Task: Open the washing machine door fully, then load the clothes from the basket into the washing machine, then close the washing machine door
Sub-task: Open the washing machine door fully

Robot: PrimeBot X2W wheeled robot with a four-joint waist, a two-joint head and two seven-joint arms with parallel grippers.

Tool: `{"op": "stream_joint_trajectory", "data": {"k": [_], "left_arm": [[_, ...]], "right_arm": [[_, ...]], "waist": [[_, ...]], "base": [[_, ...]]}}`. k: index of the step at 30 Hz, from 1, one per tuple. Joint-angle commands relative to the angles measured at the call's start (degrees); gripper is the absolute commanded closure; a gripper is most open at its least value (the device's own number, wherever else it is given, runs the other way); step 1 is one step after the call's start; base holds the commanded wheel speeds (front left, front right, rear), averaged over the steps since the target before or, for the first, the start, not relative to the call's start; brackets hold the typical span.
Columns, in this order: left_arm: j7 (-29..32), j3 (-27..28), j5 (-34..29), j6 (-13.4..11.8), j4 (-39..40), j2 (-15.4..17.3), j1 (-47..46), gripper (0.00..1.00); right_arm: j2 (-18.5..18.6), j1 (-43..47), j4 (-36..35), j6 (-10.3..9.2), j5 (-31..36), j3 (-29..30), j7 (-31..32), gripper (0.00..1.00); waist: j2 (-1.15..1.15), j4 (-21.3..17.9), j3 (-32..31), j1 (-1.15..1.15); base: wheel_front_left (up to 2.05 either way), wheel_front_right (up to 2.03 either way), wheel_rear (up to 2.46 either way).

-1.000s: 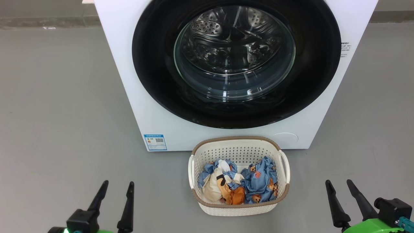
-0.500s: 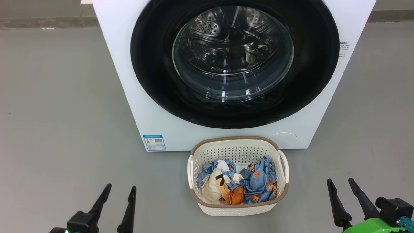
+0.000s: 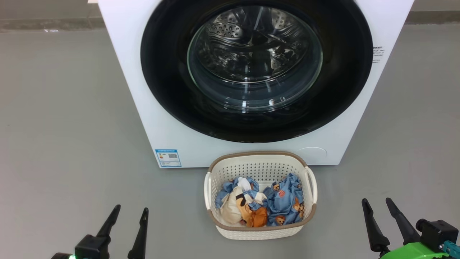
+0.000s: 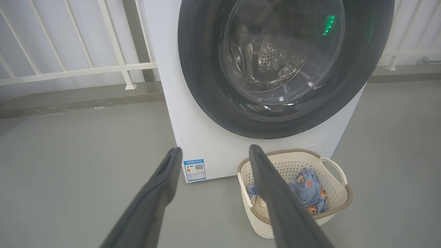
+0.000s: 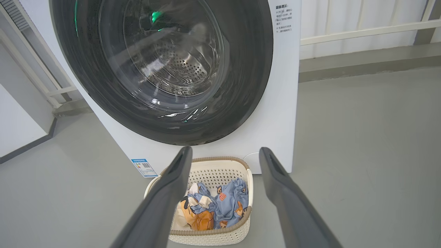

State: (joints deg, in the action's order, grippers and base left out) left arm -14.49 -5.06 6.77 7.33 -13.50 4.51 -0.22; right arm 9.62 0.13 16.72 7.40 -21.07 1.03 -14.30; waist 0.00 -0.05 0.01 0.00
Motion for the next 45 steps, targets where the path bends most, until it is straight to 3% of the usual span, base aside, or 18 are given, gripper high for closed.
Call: {"op": "stream_joint_trajectory", "data": {"k": [1,23,29,45], "left_arm": [[-0.5,2.0,-0.7,0.2,1.4,0.3,-2.0,0.0],[-0.5,1.8,-0.2,0.2,1.4,0.4,-1.9,0.0],[-0.5,2.4,2.7,0.2,2.1,-0.1,-1.9,0.0],[-0.5,2.2,2.3,0.2,1.6,-0.2,-2.0,0.0]], "right_arm": [[0.9,-0.4,-1.5,0.09,0.6,-1.0,-0.7,0.0],[0.9,-0.2,-1.3,0.09,0.5,-1.7,-0.7,0.0],[0.9,-0.2,-1.6,0.09,0.6,-1.4,-0.7,0.0],[0.3,-0.3,-2.0,0.09,0.9,-1.1,-0.7,0.0]], "waist": [[0.0,0.0,0.0,0.0],[0.0,0.0,0.3,0.0],[0.0,-0.1,0.3,0.0],[0.0,-0.2,0.2,0.0]], "base": [[0.83,0.83,-1.67],[1.19,1.19,-2.39],[1.03,1.03,-2.06],[0.25,0.25,-0.5]]}}
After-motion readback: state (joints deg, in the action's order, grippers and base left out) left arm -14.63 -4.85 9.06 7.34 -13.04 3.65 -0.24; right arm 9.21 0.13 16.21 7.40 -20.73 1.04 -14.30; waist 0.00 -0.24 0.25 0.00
